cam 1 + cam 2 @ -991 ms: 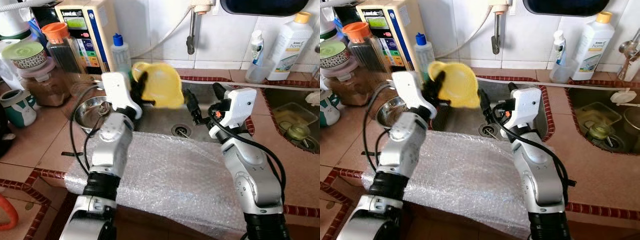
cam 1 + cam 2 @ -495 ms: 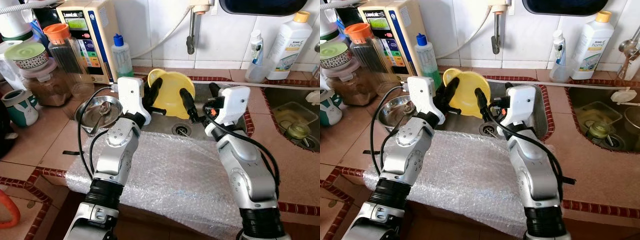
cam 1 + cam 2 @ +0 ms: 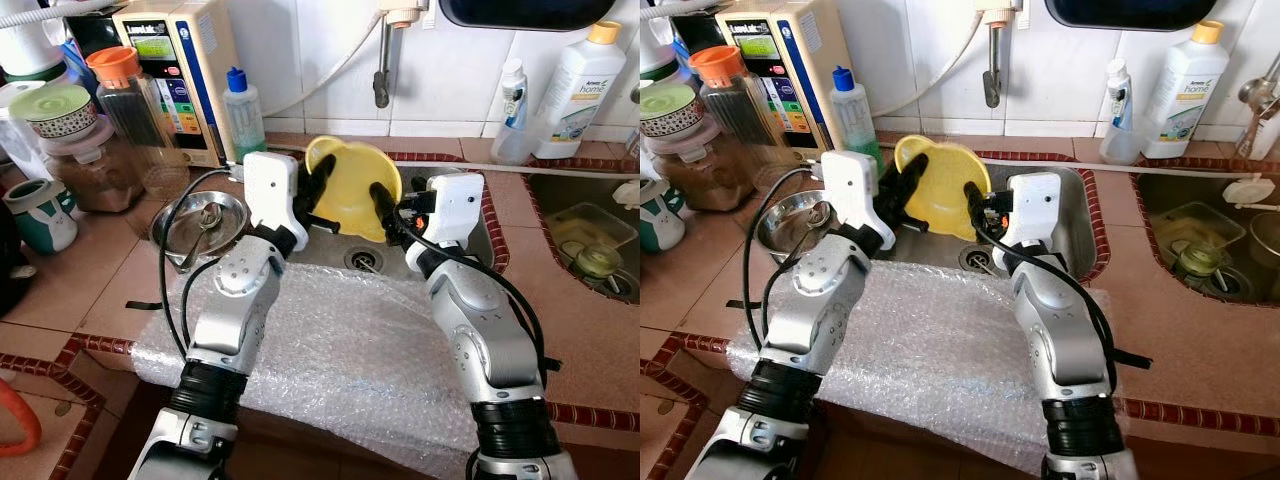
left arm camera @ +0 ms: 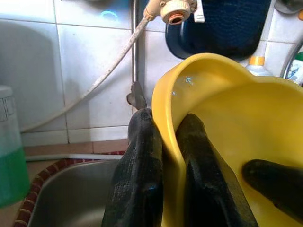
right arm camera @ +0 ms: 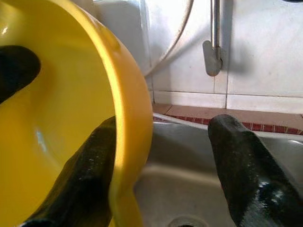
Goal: Kitchen organization
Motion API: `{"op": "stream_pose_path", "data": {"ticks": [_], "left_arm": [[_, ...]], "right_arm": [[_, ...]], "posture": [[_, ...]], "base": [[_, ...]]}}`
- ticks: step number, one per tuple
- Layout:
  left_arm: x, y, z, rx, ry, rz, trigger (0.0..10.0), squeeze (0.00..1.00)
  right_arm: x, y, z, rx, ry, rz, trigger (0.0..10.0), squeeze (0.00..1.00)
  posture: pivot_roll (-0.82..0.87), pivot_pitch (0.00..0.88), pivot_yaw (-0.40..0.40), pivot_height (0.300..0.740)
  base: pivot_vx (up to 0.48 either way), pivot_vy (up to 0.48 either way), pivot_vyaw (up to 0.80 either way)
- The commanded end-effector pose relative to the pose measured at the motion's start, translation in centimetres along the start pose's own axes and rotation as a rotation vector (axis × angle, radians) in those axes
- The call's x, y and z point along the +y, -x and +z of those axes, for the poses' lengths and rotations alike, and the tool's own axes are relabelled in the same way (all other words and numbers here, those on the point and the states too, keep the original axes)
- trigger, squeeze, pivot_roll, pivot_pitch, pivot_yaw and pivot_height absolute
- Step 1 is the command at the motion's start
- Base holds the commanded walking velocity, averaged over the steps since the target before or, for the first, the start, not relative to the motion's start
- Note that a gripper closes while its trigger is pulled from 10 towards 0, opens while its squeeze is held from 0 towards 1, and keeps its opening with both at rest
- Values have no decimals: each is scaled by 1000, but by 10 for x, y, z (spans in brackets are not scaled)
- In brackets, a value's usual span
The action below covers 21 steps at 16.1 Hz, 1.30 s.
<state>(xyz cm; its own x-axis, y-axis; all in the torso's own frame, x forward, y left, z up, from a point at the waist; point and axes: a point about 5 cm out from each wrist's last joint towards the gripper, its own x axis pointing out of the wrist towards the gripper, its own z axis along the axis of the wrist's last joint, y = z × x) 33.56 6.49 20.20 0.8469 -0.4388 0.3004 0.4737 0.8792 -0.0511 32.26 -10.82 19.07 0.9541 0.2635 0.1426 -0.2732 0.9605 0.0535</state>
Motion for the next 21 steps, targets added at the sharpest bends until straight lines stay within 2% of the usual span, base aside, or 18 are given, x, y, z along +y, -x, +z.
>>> {"op": "stream_pose_path", "data": {"ticks": [1,7,13,14,15,16,17,21], "left_arm": [[-4,0,6,-26,-24,-36,0,0],[-12,4,4,-25,-67,-92,0,0],[-14,7,-1,-7,-83,-94,0,0],[-14,8,-2,-3,-82,-95,431,0],[-15,8,-3,8,-75,-106,3059,118],[-14,8,-4,12,-75,-111,7961,769],[-14,8,-4,12,-60,-112,10000,1000],[-12,10,-7,36,-60,-105,10000,1000]], "right_arm": [[-1,-5,3,5,4,-22,0,0],[-7,-5,2,14,-13,-53,0,0],[-5,-2,-3,44,-120,-46,0,0],[-6,-2,-4,47,-138,-56,0,0],[-8,-2,-7,60,-153,-72,0,0],[-8,-2,-8,69,-154,-83,0,0],[-9,-2,-10,77,-156,-93,0,0],[-16,-2,-14,90,-184,-152,0,0]], "posture": [[-32,20,101,740],[-30,20,96,740],[-32,24,98,740],[-30,15,98,740],[-28,10,98,740],[-28,11,98,740],[-28,11,100,740],[-21,20,107,740]], "base": [[0,0,0],[0,0,0],[0,0,0],[0,0,0],[0,0,0],[0,0,0],[0,0,0],[0,0,0]]}}
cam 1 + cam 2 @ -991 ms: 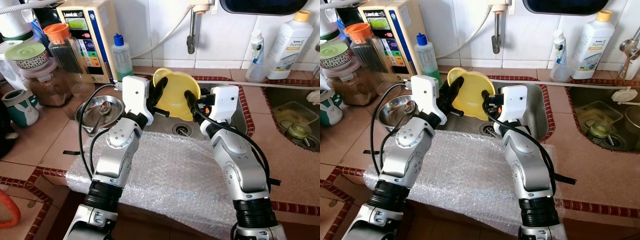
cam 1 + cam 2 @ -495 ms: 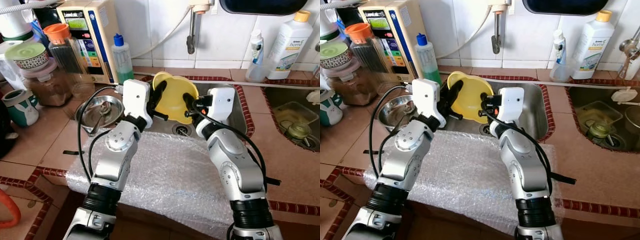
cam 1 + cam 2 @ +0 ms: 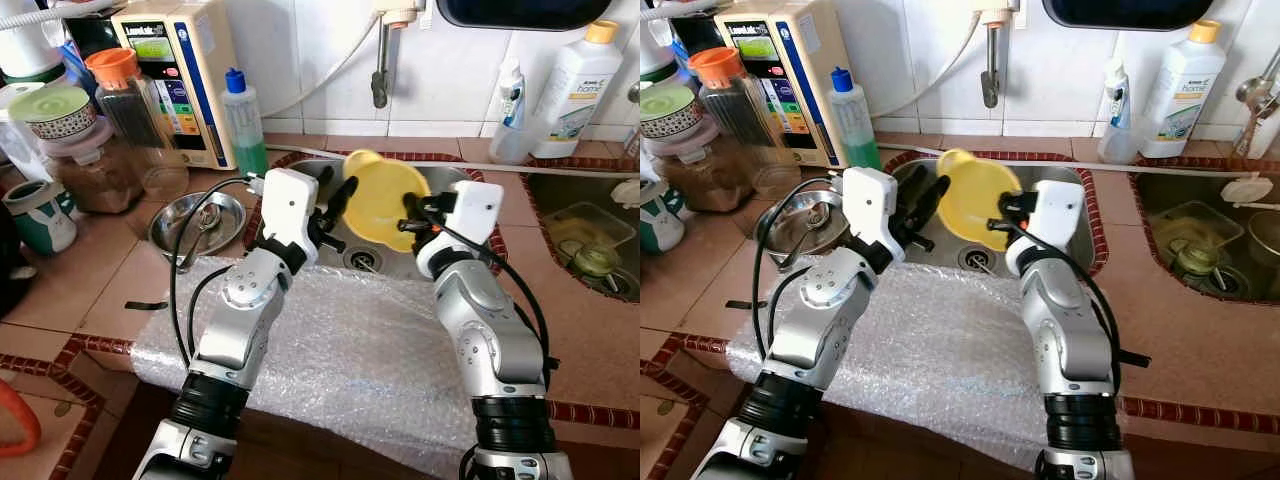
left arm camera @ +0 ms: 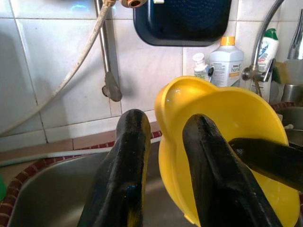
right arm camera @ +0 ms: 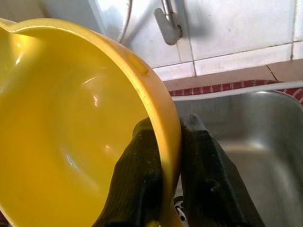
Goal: Kitchen organization
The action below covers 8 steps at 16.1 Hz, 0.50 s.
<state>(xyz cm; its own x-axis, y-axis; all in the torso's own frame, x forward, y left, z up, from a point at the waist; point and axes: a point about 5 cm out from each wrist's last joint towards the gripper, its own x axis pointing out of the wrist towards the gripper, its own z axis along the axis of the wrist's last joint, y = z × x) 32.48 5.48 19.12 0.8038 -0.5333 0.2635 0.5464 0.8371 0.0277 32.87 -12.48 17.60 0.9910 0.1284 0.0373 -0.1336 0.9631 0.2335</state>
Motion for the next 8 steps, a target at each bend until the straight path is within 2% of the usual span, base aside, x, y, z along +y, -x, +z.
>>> {"op": "stream_pose_path", "data": {"ticks": [1,3,8], "left_arm": [[2,3,2,-2,-6,-2,10000,1000],[5,7,-1,28,5,-3,10000,1000],[13,38,-30,184,25,27,10000,1000]], "right_arm": [[0,-3,-2,10,-7,-12,0,0],[-9,-5,-8,22,3,-74,0,0],[-30,-22,-32,78,64,-168,0,0]], "posture": [[-20,20,110,740],[-14,20,116,740],[29,19,118,740]], "base": [[0,0,0],[0,0,0],[0,0,0]]}}
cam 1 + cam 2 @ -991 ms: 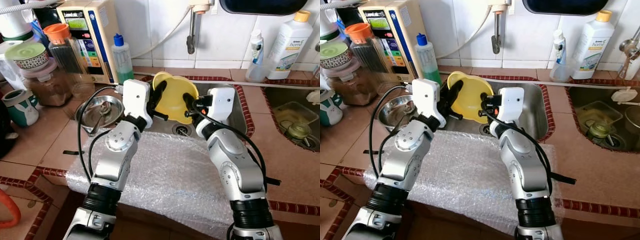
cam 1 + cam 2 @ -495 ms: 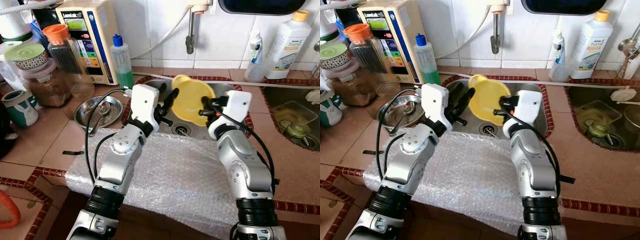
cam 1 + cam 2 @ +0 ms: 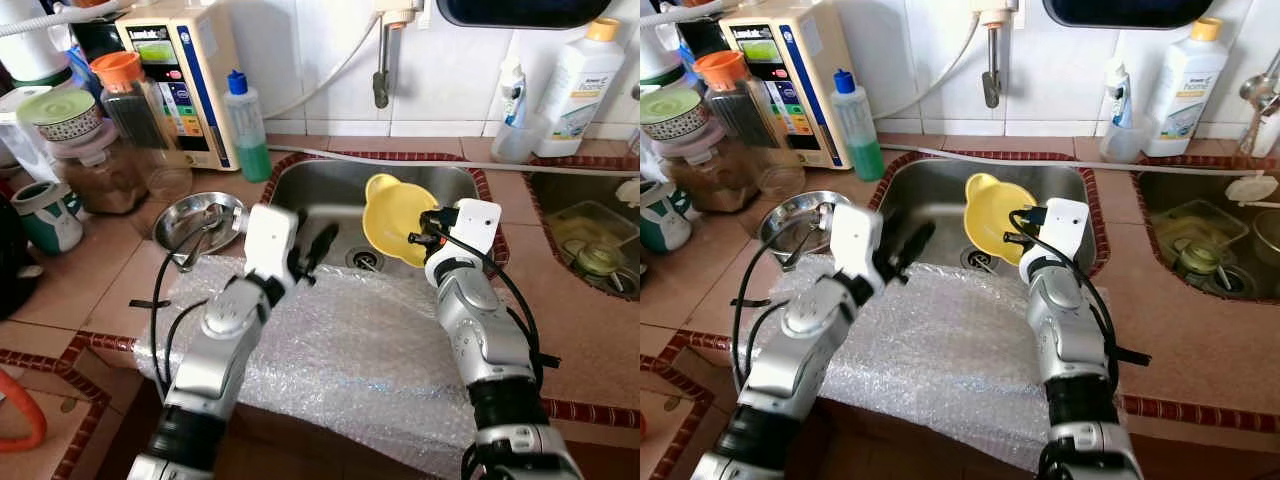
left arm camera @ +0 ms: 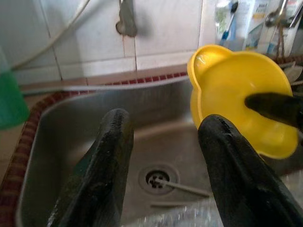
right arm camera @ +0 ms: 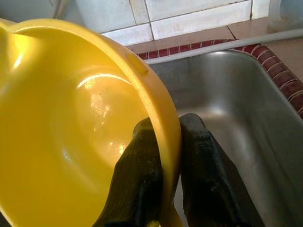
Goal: Kitchen organization
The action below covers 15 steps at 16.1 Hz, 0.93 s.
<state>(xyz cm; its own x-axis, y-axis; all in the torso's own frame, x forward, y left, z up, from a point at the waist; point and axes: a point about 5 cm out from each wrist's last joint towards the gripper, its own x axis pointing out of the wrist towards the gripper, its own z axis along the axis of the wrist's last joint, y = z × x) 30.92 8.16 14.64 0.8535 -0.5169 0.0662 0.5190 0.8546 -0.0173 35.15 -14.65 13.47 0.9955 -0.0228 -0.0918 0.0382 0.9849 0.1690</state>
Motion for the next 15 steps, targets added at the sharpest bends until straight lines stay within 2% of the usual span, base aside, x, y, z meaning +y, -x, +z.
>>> {"op": "stream_pose_path", "data": {"ticks": [1,5,9,10,12,13,14,15], "left_arm": [[1,6,1,4,-14,-8,10000,1000],[3,21,-8,72,-28,2,10000,1000],[3,27,-10,102,-39,-9,10000,1000],[2,28,-11,110,-40,-20,10000,1000],[0,30,-12,118,-40,-32,10000,1000],[-2,31,-12,123,-42,-35,10000,1000],[-2,31,-13,125,-44,-36,10000,1000],[-5,31,-13,129,-46,-49,10000,1000]], "right_arm": [[0,-7,-3,-1,29,-17,0,0],[-17,-18,-19,59,63,-106,0,0],[-25,-22,-33,136,72,-168,314,0],[-28,-22,-34,149,71,-187,2941,0],[-33,-21,-38,178,48,-205,2941,0],[-33,-21,-40,188,31,-205,5176,0],[-33,-21,-42,195,19,-203,6941,0],[-32,-20,-44,207,-12,-198,10000,1000]], "posture": [[46,22,112,740],[98,22,99,740],[123,17,96,740],[123,17,96,740],[132,13,95,740],[132,12,96,740],[131,10,99,740],[127,9,104,740]], "base": [[0,0,0],[0,0,0],[0,0,0],[0,0,0],[0,0,0],[0,0,0],[0,0,0],[0,0,0]]}}
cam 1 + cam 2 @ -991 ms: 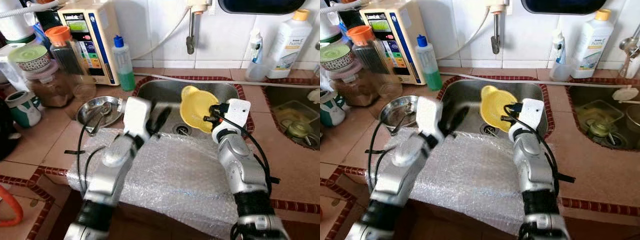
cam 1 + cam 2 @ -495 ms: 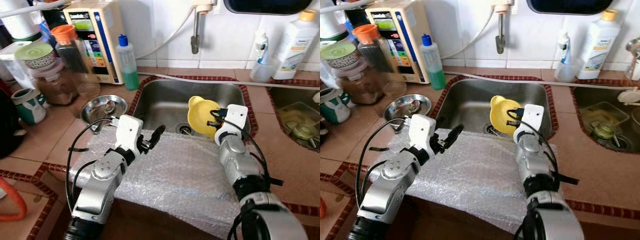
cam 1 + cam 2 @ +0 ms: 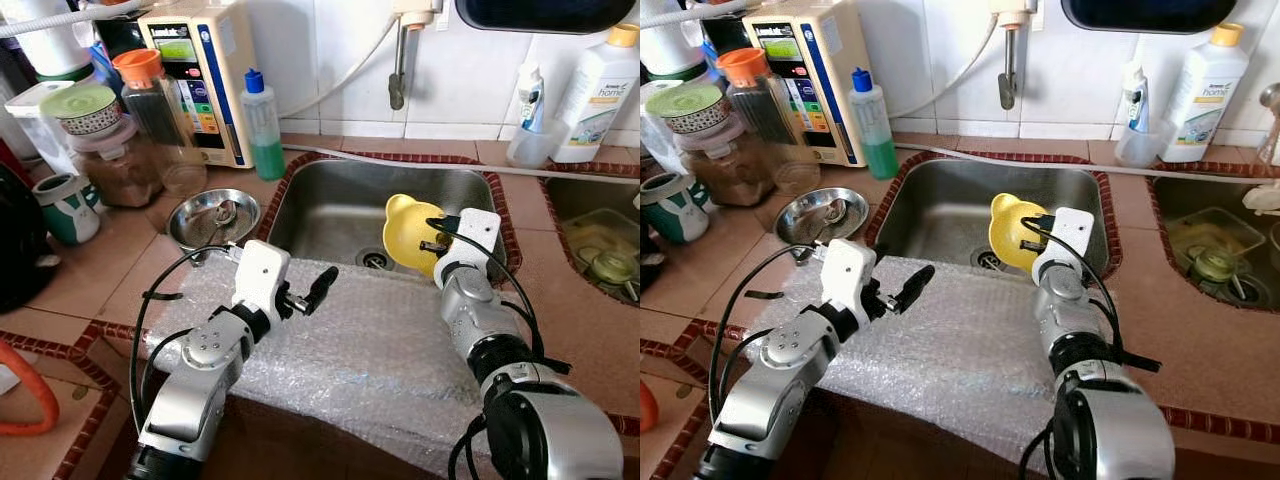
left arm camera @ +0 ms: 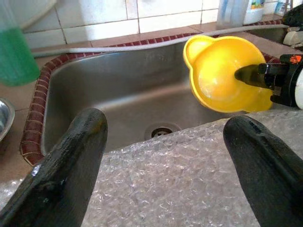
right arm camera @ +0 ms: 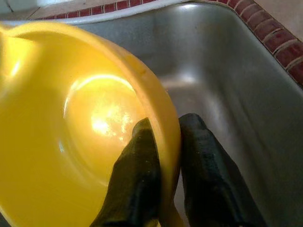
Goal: Kitchen organization
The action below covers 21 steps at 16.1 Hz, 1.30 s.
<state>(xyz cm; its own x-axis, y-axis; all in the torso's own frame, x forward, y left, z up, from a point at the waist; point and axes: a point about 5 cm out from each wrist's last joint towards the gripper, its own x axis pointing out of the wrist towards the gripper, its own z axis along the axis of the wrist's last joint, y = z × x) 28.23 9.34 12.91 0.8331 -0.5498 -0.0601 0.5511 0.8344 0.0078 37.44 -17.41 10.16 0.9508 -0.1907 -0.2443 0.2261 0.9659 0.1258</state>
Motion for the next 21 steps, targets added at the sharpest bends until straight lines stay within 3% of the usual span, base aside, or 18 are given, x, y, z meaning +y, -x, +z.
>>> {"op": "stream_pose_path", "data": {"ticks": [1,9,14,19,21], "left_arm": [[-2,1,3,4,-24,-13,10000,1000],[-3,-1,3,10,-34,-8,10000,1000],[-4,-2,2,16,-40,-12,10000,1000],[-2,-2,3,6,-41,23,10000,1000],[10,-2,7,-19,-38,105,10000,1000]], "right_arm": [[-1,4,-20,86,-27,-4,10000,1000],[6,3,-23,130,-141,36,10000,1000],[17,1,-11,95,-321,115,10000,1000],[22,0,-4,62,-326,162,10000,1000],[27,3,-2,4,-280,220,10000,1000]], "posture": [[126,8,105,740],[120,5,105,740],[120,4,105,740],[117,0,96,740],[116,0,90,740]], "base": [[0,0,0],[0,0,0],[0,0,0],[0,0,0],[0,0,0]]}}
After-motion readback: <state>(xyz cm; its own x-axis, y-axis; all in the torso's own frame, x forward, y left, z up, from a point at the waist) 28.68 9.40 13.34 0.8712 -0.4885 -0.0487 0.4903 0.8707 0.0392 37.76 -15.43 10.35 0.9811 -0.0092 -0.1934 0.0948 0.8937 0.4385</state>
